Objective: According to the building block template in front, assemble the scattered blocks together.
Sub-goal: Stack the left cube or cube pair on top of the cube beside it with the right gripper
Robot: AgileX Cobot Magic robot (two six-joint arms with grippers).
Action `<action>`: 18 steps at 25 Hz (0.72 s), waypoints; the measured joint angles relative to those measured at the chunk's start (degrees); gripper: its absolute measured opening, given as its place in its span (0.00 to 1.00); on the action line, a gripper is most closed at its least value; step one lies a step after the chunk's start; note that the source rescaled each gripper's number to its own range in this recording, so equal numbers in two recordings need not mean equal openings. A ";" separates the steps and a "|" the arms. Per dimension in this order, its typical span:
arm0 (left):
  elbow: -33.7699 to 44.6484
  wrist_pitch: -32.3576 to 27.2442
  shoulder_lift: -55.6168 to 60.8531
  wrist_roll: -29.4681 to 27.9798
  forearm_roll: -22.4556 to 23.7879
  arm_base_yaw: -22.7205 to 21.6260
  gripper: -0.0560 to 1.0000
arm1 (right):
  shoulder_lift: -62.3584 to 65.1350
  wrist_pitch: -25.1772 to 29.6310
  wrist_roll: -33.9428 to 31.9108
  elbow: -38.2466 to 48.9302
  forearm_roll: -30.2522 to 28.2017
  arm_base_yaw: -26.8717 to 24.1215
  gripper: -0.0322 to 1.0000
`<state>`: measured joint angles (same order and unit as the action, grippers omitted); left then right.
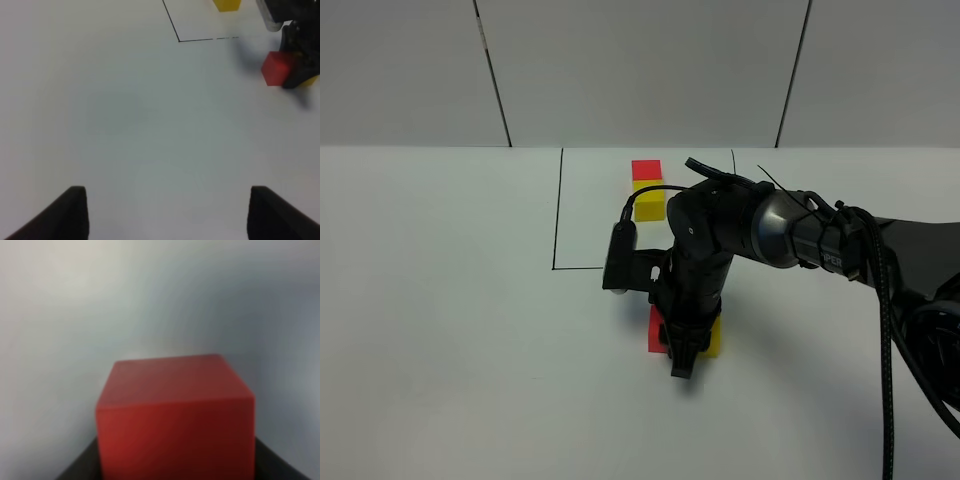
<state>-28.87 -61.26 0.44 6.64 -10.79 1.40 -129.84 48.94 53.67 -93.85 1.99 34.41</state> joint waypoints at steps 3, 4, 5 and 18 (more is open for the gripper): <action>0.00 0.00 0.00 0.00 0.00 0.00 0.46 | 0.53 -1.92 -13.59 0.07 -0.45 0.00 0.04; 0.00 0.00 0.00 0.00 0.00 0.00 0.46 | 0.88 -2.53 -18.27 0.12 -0.77 0.00 0.04; 0.00 0.00 0.00 0.00 0.00 0.00 0.46 | 1.74 -2.74 -24.40 0.12 -1.16 0.00 0.04; 0.00 0.00 0.00 -0.10 0.00 0.00 0.46 | 8.51 5.03 -85.24 0.12 -6.10 0.00 0.04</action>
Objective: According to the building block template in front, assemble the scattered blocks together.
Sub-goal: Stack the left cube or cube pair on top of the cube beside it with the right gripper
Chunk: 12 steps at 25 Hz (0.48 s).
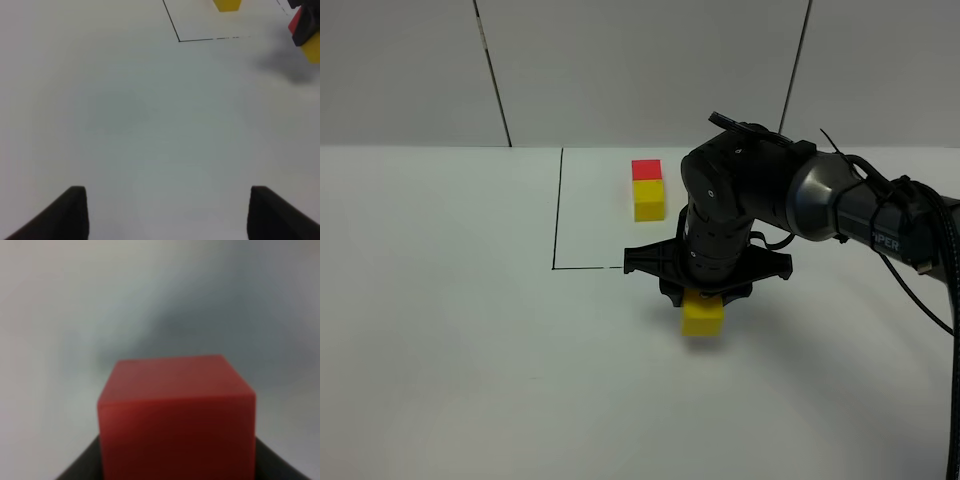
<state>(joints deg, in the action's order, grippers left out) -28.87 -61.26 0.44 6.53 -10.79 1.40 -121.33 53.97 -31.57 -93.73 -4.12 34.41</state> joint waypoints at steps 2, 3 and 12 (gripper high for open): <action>0.00 0.00 0.00 0.00 0.00 0.00 0.46 | -0.10 -0.06 -2.49 0.00 -0.07 0.00 0.04; 0.00 0.00 0.00 -0.05 0.00 0.00 0.46 | -0.31 -0.20 -3.49 0.00 -0.21 0.00 0.04; 0.00 0.00 0.00 -0.05 0.00 0.00 0.46 | -3.55 -2.03 -3.06 0.00 -1.14 1.61 0.04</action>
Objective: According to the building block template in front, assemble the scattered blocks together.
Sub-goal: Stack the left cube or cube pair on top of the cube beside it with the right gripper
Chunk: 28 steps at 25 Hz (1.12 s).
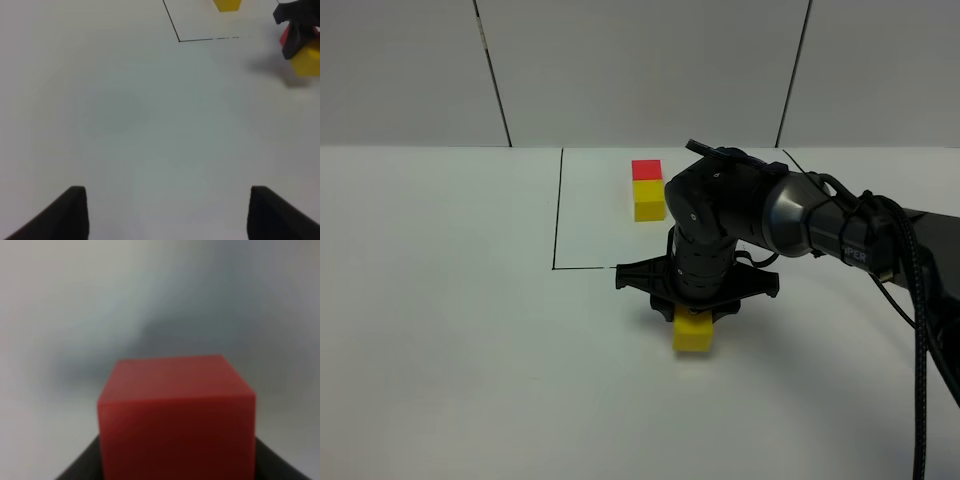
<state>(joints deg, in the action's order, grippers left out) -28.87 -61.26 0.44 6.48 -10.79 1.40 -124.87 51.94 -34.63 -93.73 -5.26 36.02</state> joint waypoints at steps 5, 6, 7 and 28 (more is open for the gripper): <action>0.00 0.00 0.00 0.00 0.00 0.00 0.46 | -1.46 0.00 0.25 -0.05 0.31 0.56 0.04; 0.00 0.00 0.00 0.00 0.00 0.00 0.46 | -1.86 0.00 0.25 -0.22 0.39 0.64 0.04; 0.00 0.00 0.00 0.00 0.00 0.00 0.46 | -2.29 0.14 0.25 -0.71 0.51 0.63 0.04; 0.00 0.00 0.00 0.00 0.00 0.00 0.46 | -8.10 3.88 1.69 -9.18 1.81 1.80 0.04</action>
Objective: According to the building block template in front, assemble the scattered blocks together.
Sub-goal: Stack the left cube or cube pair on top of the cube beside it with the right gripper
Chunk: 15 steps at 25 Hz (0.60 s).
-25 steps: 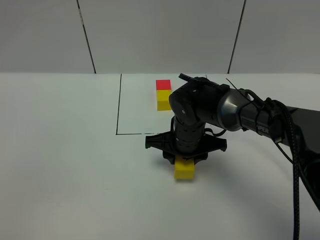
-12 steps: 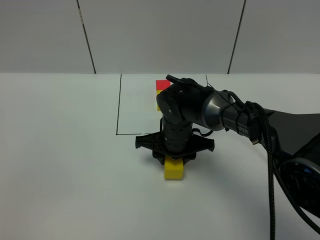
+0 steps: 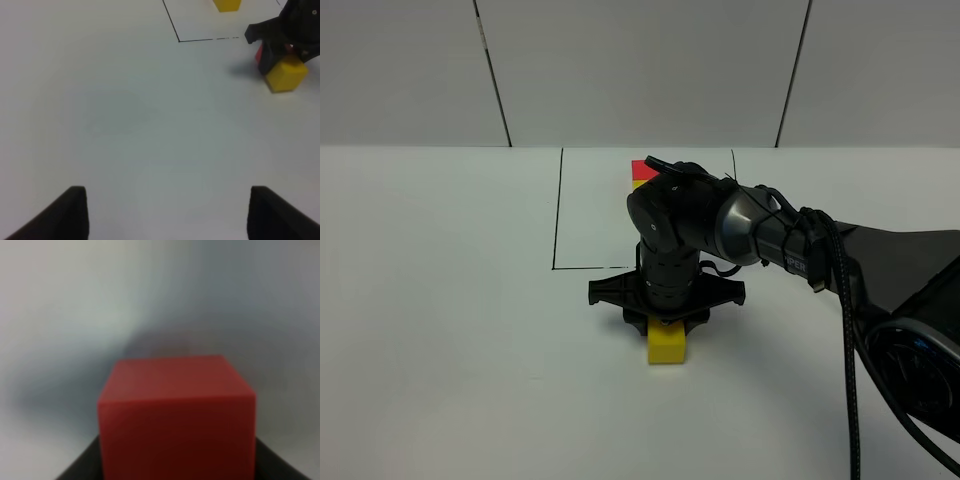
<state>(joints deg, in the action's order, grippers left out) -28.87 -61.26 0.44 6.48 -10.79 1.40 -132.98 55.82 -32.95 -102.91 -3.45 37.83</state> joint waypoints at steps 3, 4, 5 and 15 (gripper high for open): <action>0.00 0.00 0.00 0.00 0.00 0.00 0.46 | -0.53 -0.14 0.73 0.00 0.00 0.02 0.04; 0.00 0.00 0.00 0.00 0.00 0.00 0.46 | -0.76 -0.08 1.08 0.00 -0.05 0.02 0.04; 0.00 0.00 0.00 0.00 0.00 0.00 0.46 | -0.95 0.07 1.23 0.00 -0.05 0.02 0.04; 0.00 0.00 0.00 0.00 0.00 0.00 0.46 | -1.18 0.47 2.63 -0.11 -0.05 0.02 0.04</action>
<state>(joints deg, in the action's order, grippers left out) -28.87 -61.26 0.44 6.48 -10.79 1.40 -134.15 56.29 -30.31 -103.01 -3.50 37.85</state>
